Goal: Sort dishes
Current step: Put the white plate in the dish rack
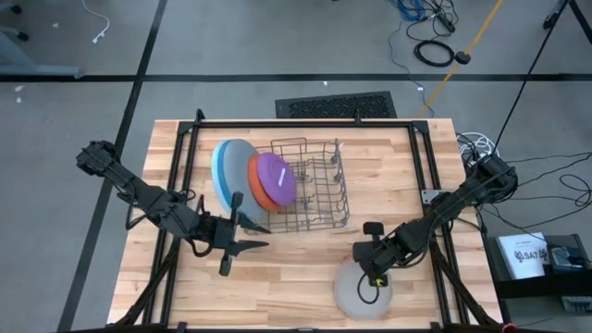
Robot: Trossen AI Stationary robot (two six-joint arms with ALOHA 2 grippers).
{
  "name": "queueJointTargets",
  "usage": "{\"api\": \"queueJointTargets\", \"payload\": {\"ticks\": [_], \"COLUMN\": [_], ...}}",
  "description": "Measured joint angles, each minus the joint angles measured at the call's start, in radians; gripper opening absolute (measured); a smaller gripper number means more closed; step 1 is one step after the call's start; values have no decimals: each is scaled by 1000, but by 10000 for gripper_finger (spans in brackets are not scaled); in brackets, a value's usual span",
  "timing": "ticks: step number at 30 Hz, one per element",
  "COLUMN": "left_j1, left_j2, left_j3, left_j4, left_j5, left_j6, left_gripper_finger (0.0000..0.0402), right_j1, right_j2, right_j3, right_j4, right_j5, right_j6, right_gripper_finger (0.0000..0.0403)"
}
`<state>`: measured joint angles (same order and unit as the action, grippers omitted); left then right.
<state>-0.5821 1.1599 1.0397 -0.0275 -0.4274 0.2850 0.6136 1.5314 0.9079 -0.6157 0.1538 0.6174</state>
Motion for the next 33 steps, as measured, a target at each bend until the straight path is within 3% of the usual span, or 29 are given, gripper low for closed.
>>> {"api": "queueJointTargets", "payload": {"ticks": [6,13,17,22,26,28,33], "left_j1": [20,121,195,262,321,350,416], "left_j2": [0,-2,-2,-3,-2,3,2], "left_j3": [0,1,1,16,53,61,81], "left_j4": [128,178,215,336,302,289,265], "left_j5": [0,-27,-51,-26,-11,-58,-135], "left_j6": [118,18,-59,-46,20,61,-57], "left_gripper_finger": [121,121,121,121,121,121,121], "right_j1": [-6,-6,-22,-64,-114,-142,-213], "right_j2": [0,0,0,1,20,43,130], "right_j3": [278,592,673,685,685,684,684], "right_j4": [-263,-498,-502,-487,-460,-431,-314], "right_j5": [271,659,926,1232,1355,1401,1419], "right_j6": [-109,-219,-304,-315,-289,-290,-290], "right_gripper_finger": [2,2,1,1,1,1,1]}}
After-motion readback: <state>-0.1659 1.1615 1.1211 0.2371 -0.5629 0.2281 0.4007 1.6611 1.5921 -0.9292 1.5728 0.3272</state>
